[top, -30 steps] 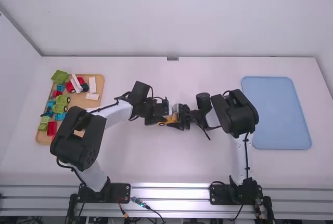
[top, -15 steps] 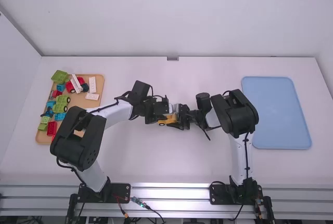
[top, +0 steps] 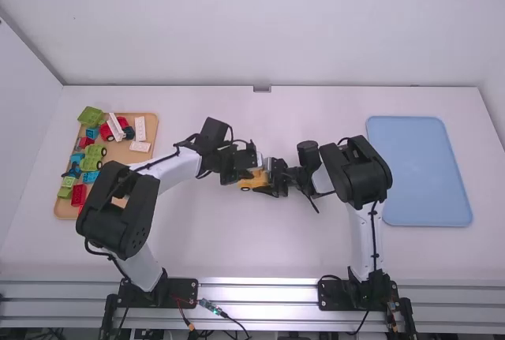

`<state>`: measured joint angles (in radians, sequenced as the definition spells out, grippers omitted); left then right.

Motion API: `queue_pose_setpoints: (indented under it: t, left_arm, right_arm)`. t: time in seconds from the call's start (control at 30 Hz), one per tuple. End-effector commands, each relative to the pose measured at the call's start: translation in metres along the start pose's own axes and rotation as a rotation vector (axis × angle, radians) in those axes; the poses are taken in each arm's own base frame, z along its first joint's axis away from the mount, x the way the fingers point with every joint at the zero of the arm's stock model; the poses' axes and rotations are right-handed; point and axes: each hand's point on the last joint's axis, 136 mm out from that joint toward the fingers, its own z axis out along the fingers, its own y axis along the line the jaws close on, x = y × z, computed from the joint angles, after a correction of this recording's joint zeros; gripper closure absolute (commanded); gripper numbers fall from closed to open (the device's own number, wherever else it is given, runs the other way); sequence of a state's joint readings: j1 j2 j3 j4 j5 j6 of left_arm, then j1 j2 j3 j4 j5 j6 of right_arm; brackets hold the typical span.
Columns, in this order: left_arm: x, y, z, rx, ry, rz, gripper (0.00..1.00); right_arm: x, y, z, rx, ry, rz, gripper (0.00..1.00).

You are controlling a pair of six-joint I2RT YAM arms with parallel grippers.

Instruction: Assemble lego blocks to make yellow taxi

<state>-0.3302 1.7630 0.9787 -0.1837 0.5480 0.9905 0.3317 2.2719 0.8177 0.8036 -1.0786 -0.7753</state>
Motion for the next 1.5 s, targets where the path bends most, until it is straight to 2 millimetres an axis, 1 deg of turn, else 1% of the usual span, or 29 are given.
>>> queue_pose_setpoints:
  t: [0.0, 0.13, 0.23, 0.53, 0.7, 1.0, 1.13, 1.47]
  left_arm:
    - [-0.010, 0.001, -0.007, -0.009, -0.019, 0.009, 0.98]
    - [-0.009, -0.001, -0.005, 0.001, -0.023, 0.016, 0.98]
    - [-0.005, 0.002, 0.000, -0.004, -0.022, -0.007, 0.98]
    - [-0.003, -0.001, 0.006, 0.017, -0.012, -0.008, 0.98]
    - [0.004, -0.004, 0.013, 0.033, 0.001, -0.021, 0.98]
    - [0.003, -0.005, 0.014, 0.038, -0.005, -0.022, 0.98]
    - [-0.003, -0.013, 0.018, 0.079, -0.046, 0.014, 0.98]
    - [0.006, -0.017, 0.024, 0.093, -0.015, -0.002, 0.98]
  right_arm:
    - [0.006, 0.005, 0.001, -0.010, 0.008, 0.007, 0.50]
    - [0.006, 0.005, 0.001, -0.010, 0.009, 0.007, 0.50]
    - [0.006, 0.005, 0.001, -0.010, 0.009, 0.008, 0.50]
    - [0.006, 0.005, 0.001, -0.009, 0.009, 0.006, 0.50]
    - [0.006, 0.005, 0.001, -0.009, 0.009, 0.006, 0.50]
    - [0.006, 0.005, 0.001, -0.009, 0.009, 0.005, 0.48]
    - [0.005, 0.005, 0.001, -0.009, 0.009, 0.005, 0.48]
    - [0.005, 0.005, 0.002, -0.010, 0.009, 0.005, 0.49]
